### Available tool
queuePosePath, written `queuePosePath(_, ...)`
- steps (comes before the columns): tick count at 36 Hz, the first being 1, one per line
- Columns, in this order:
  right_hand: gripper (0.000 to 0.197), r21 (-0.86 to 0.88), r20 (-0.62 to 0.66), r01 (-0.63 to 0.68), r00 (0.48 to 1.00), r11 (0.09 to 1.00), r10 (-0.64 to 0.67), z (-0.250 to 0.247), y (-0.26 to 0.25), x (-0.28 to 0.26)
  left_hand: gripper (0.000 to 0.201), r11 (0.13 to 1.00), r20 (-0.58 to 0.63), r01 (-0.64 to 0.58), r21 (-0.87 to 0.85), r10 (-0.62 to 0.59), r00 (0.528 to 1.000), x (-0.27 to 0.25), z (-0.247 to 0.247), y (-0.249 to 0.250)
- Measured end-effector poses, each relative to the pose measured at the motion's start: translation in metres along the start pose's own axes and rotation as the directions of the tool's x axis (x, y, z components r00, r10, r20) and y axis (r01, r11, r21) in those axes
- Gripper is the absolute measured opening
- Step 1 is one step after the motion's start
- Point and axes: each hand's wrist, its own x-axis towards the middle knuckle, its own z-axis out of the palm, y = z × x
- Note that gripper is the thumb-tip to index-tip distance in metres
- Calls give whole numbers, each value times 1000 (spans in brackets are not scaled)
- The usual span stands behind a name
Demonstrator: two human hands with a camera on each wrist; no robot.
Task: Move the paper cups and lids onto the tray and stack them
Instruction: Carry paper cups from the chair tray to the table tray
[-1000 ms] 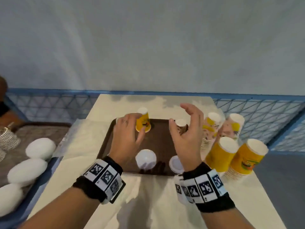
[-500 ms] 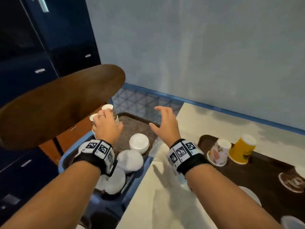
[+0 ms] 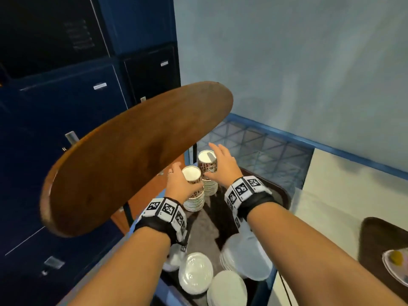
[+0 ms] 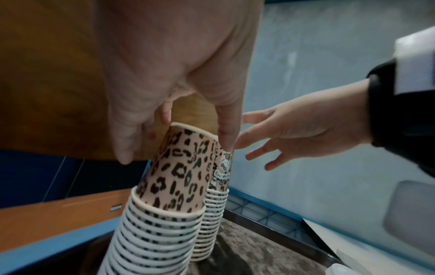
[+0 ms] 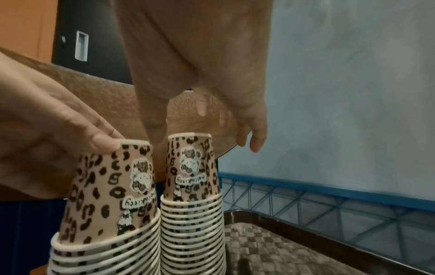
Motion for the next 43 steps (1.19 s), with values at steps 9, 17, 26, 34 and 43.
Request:
queuePosePath(9,71,-16,87,83,993,996,-81,9,1,25,75,986,2,51,-156,-52,999,9,21,-28)
queuePosePath(17,59,-127,243,76,969,989,-43,-24,11,13,73,986,103,124,-113,-113,988,4,32,-28)
queuePosePath(26,72,136,437,-297,874,945,212,-30,38,-3,82,958,231,257,-125,-224,947,1,39,-34)
queuePosePath(34,119,220,369,-428,868,876,331,27,68,-16,85,949,260,302,-86,-271,927,3,48,-40)
queuePosePath(43,83,481,255,-438,899,759,357,22,39,-37,85,932,188,266,-247,-223,956,2,49,-38)
